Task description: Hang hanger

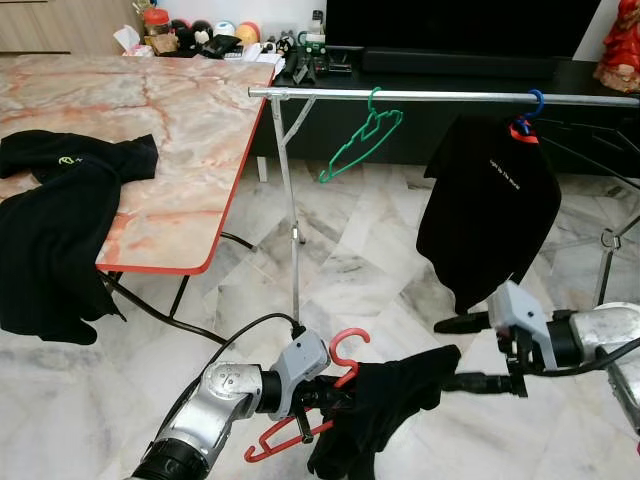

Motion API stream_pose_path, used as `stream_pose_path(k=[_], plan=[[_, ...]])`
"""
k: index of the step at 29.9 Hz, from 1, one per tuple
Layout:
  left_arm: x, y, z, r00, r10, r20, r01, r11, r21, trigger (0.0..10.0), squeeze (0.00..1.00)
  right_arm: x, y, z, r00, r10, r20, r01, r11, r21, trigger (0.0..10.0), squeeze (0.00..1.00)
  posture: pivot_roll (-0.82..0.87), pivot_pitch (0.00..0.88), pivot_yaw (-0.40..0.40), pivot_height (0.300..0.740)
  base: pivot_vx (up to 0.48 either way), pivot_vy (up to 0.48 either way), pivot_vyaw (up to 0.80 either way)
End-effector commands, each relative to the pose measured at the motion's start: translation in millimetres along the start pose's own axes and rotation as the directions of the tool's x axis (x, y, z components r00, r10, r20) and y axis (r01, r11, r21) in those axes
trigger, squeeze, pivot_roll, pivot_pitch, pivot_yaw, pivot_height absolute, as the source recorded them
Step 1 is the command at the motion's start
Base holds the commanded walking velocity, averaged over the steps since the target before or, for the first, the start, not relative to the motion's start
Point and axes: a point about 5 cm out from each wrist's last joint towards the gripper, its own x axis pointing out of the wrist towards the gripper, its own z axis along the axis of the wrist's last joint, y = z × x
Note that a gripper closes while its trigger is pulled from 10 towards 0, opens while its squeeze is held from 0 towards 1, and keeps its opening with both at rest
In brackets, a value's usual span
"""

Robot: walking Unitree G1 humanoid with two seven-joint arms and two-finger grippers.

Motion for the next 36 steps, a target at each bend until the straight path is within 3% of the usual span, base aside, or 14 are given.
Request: stream_pose_path(k=[1,4,5,6,7,16,18,24,36], plan=[[3.4,-2.3,11.4,0.998,-0.058,0.001,0.058,0.997,0.048,10.0,0.0,10.8,5.9,-3.2,0.996,0.091,-0.015,-0.092,0.996,-0.018,10.0,1.0,-0.03,0.117,0.0,0.74,0.0,0.0,0.0],[4.3,-3.2,13.9,0.997,-0.082,-0.014,0.082,0.994,0.067,10.0,0.0,16.2,8.6,-2.0,0.991,0.136,-0.004,-0.136,0.99,-0.027,10.0,1.0,-0.02,0.126,-0.001,0.74,0.0,0.0,0.0],[4.8,-4.3,17.3,0.993,-0.112,-0.034,0.115,0.989,0.091,10.0,0.0,23.1,10.0,-0.5,0.985,0.171,0.004,-0.171,0.984,-0.044,10.0,0.29,-0.01,0.134,0.001,0.74,0.0,0.0,0.0],[4.8,-4.3,17.3,0.993,-0.112,-0.034,0.115,0.989,0.091,10.0,0.0,23.1,10.0,-0.5,0.985,0.171,0.004,-0.171,0.984,-0.044,10.0,0.29,-0.01,0.134,0.001,0.74,0.0,0.0,0.0],[4.8,-4.4,19.1,0.992,-0.122,-0.04,0.126,0.987,0.1,10.0,0.0,25.9,9.9,-0.6,0.984,0.181,0.004,-0.18,0.982,-0.049,10.0,0.0,-0.01,0.135,0.002,0.74,0.0,0.0,0.0],[3.4,-3.5,30.6,0.988,-0.144,-0.058,0.15,0.98,0.127,10.0,0.0,47.3,9.5,-10.9,0.983,0.18,-0.044,-0.183,0.98,-0.079,10.0,0.0,0.01,0.162,0.021,0.74,0.0,0.0,0.0],[2.5,-4.5,31.3,0.986,-0.151,-0.066,0.158,0.979,0.131,10.0,0.0,52.1,6.5,-12.4,0.99,0.135,-0.028,-0.137,0.987,-0.083,10.0,0.0,0.02,0.168,0.026,0.74,0.0,0.0,0.0],[1.5,-6.9,31.2,0.983,-0.164,-0.08,0.173,0.978,0.12,10.0,0.0,56.3,5.2,-11.1,0.993,0.12,0.014,-0.118,0.988,-0.098,10.0,0.0,0.02,0.183,0.032,0.74,0.0,0.0,0.0],[3.3,-9.5,37.7,0.983,-0.168,-0.071,0.175,0.978,0.113,10.0,0.0,66.9,10.8,-18.7,0.986,0.166,-0.001,-0.166,0.982,-0.092,10.0,0.0,0.02,0.191,0.028,0.74,0.0,0.0,0.0]])
